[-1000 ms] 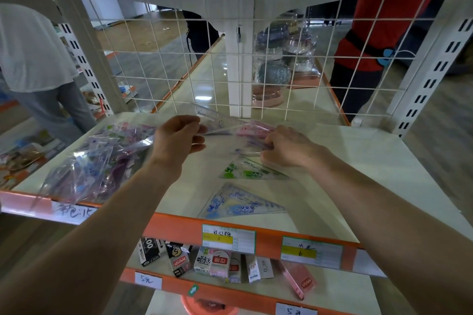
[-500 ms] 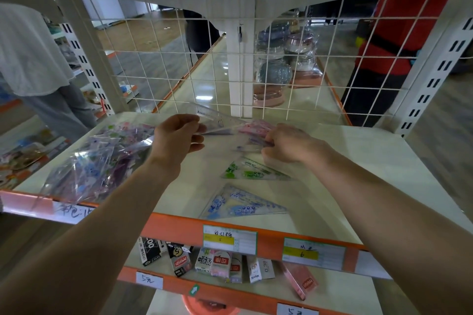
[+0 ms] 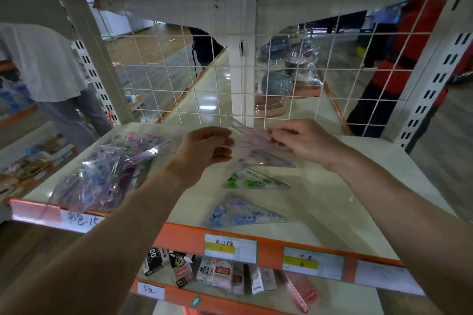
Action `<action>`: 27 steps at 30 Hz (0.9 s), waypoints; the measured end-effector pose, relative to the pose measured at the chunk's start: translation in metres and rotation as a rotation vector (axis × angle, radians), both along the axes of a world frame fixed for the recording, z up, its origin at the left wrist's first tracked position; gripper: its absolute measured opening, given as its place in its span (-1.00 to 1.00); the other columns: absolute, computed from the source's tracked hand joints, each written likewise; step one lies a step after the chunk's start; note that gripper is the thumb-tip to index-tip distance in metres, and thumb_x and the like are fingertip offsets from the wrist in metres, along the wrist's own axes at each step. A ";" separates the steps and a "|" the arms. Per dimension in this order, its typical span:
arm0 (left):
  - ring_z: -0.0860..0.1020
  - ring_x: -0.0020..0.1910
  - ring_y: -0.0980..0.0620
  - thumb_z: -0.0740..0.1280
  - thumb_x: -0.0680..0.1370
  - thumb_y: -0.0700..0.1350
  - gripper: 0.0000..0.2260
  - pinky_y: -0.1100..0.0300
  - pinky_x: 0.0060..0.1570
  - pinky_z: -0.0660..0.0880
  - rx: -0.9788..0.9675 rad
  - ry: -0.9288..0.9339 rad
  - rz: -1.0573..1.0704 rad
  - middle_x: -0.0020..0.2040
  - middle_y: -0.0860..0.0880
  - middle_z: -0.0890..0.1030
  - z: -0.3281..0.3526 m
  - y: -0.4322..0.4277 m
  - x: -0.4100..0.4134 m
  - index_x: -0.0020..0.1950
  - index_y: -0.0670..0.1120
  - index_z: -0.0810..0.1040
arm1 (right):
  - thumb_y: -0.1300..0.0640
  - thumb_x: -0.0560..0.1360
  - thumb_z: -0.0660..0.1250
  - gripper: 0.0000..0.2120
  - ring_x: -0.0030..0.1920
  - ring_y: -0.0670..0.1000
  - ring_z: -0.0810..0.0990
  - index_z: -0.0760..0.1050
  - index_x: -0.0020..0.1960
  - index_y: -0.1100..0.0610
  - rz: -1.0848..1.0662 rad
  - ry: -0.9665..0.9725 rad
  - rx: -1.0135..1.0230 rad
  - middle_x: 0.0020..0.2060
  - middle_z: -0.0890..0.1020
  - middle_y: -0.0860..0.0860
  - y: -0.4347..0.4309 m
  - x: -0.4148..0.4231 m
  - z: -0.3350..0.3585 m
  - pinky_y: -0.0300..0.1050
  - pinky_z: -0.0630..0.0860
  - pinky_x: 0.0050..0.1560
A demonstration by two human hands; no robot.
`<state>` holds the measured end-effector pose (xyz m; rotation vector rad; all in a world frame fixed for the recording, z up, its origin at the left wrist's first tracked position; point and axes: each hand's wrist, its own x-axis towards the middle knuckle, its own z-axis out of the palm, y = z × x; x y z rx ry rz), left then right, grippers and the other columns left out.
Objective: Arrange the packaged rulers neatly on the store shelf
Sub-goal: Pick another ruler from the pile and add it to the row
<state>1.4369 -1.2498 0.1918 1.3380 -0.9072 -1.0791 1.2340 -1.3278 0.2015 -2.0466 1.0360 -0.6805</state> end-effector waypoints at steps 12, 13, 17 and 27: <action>0.57 -0.31 -0.02 0.24 0.58 -0.28 -0.87 0.14 -0.21 0.63 0.055 0.023 -0.004 -0.21 -0.15 0.62 0.008 -0.010 -0.020 0.07 -0.26 0.55 | -0.01 0.47 0.37 -0.84 -0.20 0.04 0.51 0.53 -0.12 0.08 -0.044 0.324 -0.438 -0.28 0.54 -0.04 0.006 -0.005 -0.005 -0.09 0.34 -0.28; 0.56 -0.32 -0.02 0.25 0.58 -0.27 -0.87 0.16 -0.25 0.63 0.062 -0.017 0.005 -0.21 -0.14 0.62 0.009 -0.011 -0.019 0.06 -0.26 0.55 | -0.01 0.49 0.35 -0.84 -0.19 0.03 0.50 0.52 -0.12 0.09 -0.051 0.352 -0.492 -0.29 0.52 -0.04 0.006 -0.003 -0.004 -0.11 0.28 -0.28; 0.53 -0.38 0.04 0.31 0.56 -0.22 -0.92 0.20 -0.29 0.61 0.127 -0.248 0.047 -0.28 -0.09 0.59 0.006 -0.015 -0.011 -0.07 -0.19 0.59 | -0.02 0.54 0.28 -0.79 -0.07 0.06 0.47 0.47 -0.20 0.08 -0.037 0.435 -0.589 -0.22 0.46 0.00 0.001 0.004 -0.004 -0.14 0.23 -0.20; 0.49 -0.37 0.02 0.30 0.54 -0.28 -0.90 0.18 -0.28 0.52 0.194 -0.503 0.076 -0.31 -0.08 0.53 -0.011 -0.018 0.006 -0.12 -0.15 0.59 | -0.09 0.53 0.27 -0.67 -0.24 0.08 0.43 0.39 -0.28 0.12 -0.027 0.695 -0.292 -0.38 0.37 -0.02 -0.010 0.011 -0.013 -0.18 0.16 -0.41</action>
